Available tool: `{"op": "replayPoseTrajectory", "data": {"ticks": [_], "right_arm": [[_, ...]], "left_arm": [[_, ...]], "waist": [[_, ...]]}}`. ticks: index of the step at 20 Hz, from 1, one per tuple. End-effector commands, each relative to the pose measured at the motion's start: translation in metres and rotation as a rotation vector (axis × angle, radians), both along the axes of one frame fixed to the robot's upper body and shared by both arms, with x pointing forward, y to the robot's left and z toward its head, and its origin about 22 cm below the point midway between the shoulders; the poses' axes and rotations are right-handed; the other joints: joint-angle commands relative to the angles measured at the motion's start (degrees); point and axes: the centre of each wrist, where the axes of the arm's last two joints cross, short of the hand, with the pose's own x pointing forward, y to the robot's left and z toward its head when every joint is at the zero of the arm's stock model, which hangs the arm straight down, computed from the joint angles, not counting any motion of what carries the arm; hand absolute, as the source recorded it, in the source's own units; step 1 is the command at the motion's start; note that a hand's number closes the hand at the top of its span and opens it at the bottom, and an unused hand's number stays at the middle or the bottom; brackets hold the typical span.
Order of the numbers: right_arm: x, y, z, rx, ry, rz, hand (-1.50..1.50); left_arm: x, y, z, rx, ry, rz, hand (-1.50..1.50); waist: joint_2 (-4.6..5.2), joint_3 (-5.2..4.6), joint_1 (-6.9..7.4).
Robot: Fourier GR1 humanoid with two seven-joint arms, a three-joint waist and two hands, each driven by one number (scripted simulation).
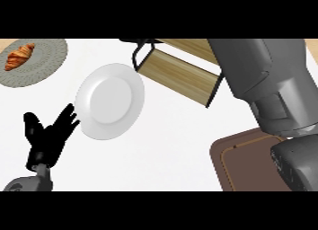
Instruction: Pick the sweet potato from the tray and place it in the tiered shelf
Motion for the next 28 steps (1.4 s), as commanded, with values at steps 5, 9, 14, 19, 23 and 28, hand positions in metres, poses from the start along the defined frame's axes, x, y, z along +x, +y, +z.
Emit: {"op": "replayPoseTrajectory", "data": {"ticks": [5,9,14,19,23,28], "right_arm": [[-0.009,-0.007,0.022,0.268,-0.209,-0.022,-1.50],[-0.011,-0.001,0.018,0.381,-0.287,-0.014,-1.50],[-0.010,-0.028,0.031,0.494,-0.432,-0.068,-1.50],[-0.022,-0.045,0.055,0.423,-0.525,-0.188,-1.50],[-0.027,-0.083,0.053,0.479,-0.578,-0.303,-1.50],[-0.055,-0.106,0.052,0.553,-0.632,-0.338,-1.50]], "left_arm": [[-0.005,-0.006,-0.018,-0.010,0.040,0.006,0.00],[-0.002,-0.018,-0.004,-0.008,0.046,0.000,0.00],[-0.002,-0.005,0.000,-0.015,0.035,-0.007,0.00],[-0.003,0.000,-0.009,-0.010,0.052,0.031,0.00],[-0.027,0.005,-0.025,-0.018,0.070,0.052,0.00],[-0.010,0.013,-0.003,-0.006,0.071,0.076,0.00]], "waist": [[0.06,-0.25,-0.51],[0.09,-0.22,0.20],[0.02,-0.23,-0.06],[-0.67,-0.29,-2.31],[-1.00,-0.23,-2.78],[-1.39,-0.13,-3.99]]}}
